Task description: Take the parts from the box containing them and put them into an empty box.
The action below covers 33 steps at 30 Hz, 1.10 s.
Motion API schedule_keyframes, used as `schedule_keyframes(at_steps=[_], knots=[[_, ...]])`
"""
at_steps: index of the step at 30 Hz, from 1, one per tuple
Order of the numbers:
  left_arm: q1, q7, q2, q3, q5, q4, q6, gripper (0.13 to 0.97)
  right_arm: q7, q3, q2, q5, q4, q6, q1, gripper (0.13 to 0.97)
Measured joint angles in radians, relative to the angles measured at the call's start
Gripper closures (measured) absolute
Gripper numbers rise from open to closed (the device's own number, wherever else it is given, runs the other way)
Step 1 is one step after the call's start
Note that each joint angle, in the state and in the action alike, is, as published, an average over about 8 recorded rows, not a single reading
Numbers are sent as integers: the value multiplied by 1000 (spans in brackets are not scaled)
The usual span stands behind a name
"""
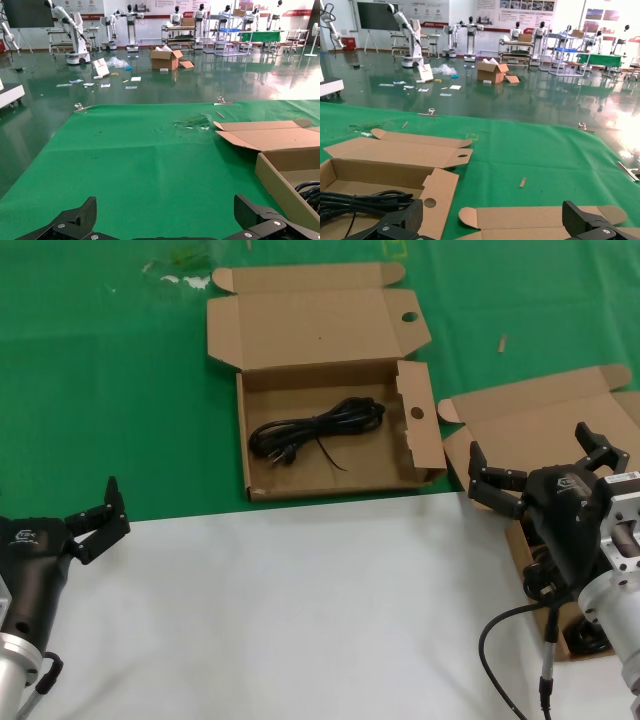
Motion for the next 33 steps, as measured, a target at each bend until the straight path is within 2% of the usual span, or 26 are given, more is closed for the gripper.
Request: schedule_keyframes(at_steps=[33], knots=[[0,0,0,0,0,0,0,132,0,0,0,0,0,0,0,129]])
